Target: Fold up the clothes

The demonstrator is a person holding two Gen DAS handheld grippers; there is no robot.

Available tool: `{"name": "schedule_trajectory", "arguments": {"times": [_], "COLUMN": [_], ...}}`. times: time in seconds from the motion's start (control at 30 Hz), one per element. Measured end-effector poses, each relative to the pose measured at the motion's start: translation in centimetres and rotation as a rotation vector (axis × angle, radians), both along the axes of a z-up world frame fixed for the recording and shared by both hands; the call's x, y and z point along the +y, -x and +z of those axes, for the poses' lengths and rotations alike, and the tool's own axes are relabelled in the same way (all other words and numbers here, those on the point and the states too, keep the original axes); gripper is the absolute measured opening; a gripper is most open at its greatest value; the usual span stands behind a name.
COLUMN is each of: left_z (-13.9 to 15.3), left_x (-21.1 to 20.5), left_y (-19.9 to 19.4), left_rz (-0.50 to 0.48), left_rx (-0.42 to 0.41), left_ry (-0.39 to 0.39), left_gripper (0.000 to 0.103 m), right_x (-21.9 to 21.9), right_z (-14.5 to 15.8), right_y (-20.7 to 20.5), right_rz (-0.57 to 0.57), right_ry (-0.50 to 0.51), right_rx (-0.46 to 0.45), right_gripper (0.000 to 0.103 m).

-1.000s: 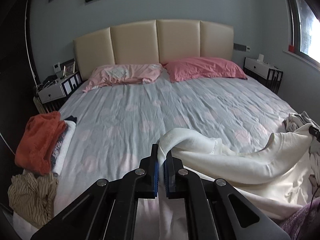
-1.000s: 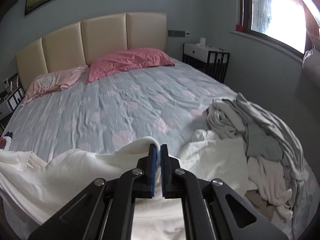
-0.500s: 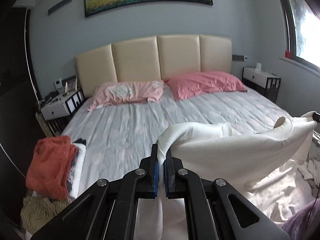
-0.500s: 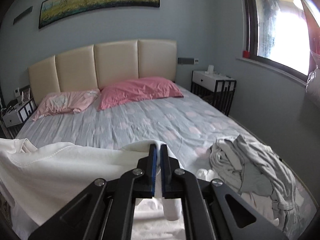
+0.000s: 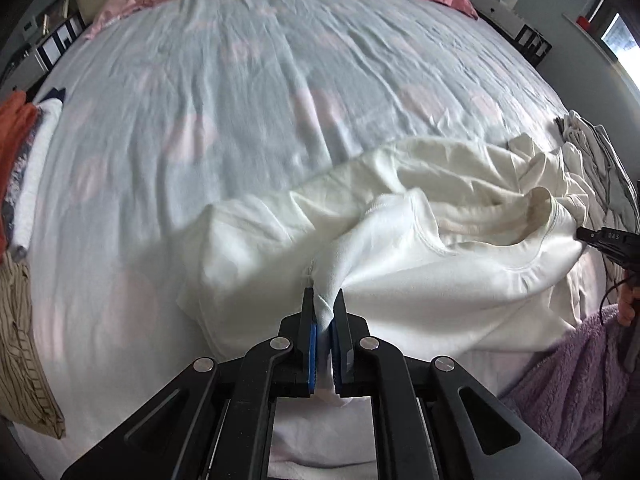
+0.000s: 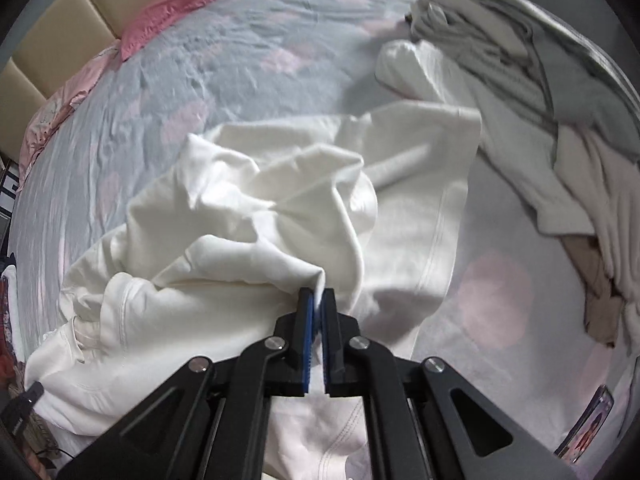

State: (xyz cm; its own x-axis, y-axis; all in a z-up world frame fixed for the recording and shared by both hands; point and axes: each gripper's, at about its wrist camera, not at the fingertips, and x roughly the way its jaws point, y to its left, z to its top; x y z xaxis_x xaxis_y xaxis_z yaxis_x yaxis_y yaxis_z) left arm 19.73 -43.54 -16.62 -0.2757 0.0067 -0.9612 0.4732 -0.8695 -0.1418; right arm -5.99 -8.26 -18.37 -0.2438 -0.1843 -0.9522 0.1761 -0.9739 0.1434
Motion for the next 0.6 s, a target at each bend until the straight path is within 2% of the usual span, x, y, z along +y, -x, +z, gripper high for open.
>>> {"name": "schedule_trajectory", "arguments": {"times": [0.1,0.2,0.23,0.33,0.4,0.6], "left_z": [-2.4,-3.1,-3.0,-2.0,-1.1,1.8], "left_x": [-0.2,-0.5,-0.4,0.2,0.8,0.9], "left_y": [0.1,-0.1,-0.2,-0.6,-0.9,-1.5], "left_rz": [0.014,0.04,0.047,0.047,0.044,0.039], "left_rx": [-0.099,-0.117,-0.109,-0.082,-0.053,0.08], "left_ry": [-0.048,-0.076,-0.076,-0.036,0.0,0.048], "left_gripper": [0.012,0.013,0.014,0.027,0.03,0.039], "right_x": [0.0,-0.2,-0.1,0.5,1.0,2.2], "right_z": [-1.2,-1.2,-1.0,-0.3,0.6,4.4], "right_y": [0.2,-0.2,-0.4,-1.0,-1.4,-3.4], "right_rz": [-0.009,-0.002,-0.006,-0.023,-0.036,-0.054], "right_ry": [-0.019,-0.036,-0.032,-0.011,0.028,0.104], "right_rx": [-0.045,-0.036,-0.031,-0.008,0.022,0.187], "right_gripper": [0.005,0.006,0.006,0.007,0.008,0.016]}}
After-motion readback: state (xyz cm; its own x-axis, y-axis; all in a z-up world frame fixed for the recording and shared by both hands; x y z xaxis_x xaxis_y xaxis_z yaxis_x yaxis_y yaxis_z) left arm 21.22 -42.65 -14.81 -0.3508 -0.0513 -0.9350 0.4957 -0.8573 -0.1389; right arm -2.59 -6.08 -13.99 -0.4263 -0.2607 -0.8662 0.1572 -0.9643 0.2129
